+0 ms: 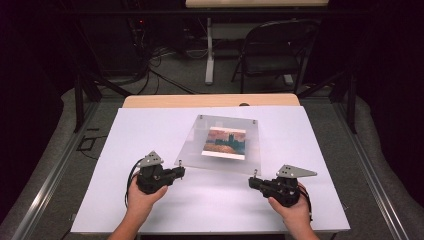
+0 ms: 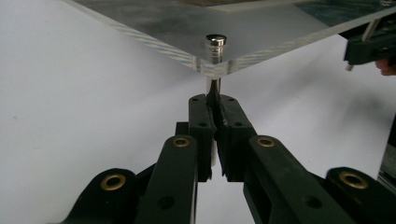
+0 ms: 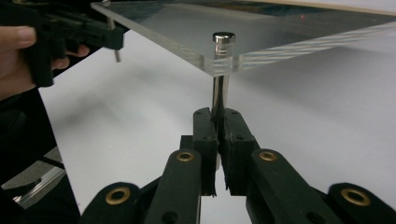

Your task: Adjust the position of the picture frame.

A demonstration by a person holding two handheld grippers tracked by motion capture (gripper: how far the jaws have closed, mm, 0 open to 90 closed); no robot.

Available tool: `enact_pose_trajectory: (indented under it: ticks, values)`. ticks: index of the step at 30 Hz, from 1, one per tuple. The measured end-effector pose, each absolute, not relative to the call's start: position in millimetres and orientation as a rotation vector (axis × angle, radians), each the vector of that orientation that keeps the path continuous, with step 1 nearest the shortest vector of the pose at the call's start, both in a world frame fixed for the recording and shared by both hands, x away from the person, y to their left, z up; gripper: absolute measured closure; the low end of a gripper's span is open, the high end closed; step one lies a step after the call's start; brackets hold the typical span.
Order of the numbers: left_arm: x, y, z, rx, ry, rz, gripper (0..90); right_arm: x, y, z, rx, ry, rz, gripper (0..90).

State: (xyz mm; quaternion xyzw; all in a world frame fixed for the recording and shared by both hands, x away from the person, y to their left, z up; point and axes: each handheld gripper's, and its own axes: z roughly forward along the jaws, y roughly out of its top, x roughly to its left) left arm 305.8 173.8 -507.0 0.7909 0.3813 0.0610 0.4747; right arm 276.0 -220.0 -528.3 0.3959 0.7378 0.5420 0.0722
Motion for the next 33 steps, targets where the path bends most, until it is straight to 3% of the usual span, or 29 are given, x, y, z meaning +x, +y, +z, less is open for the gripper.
enact_pose_trajectory:
  ticks: [10,33]
  values:
    - [285,169,-509,1.951,0.927,0.142,84.8,281,-226,-531,1.216,2.176,1.585,85.6]
    - [308,173,-508,1.889,1.002,0.163,85.2,302,-217,-526,1.221,2.161,1.545,85.6]
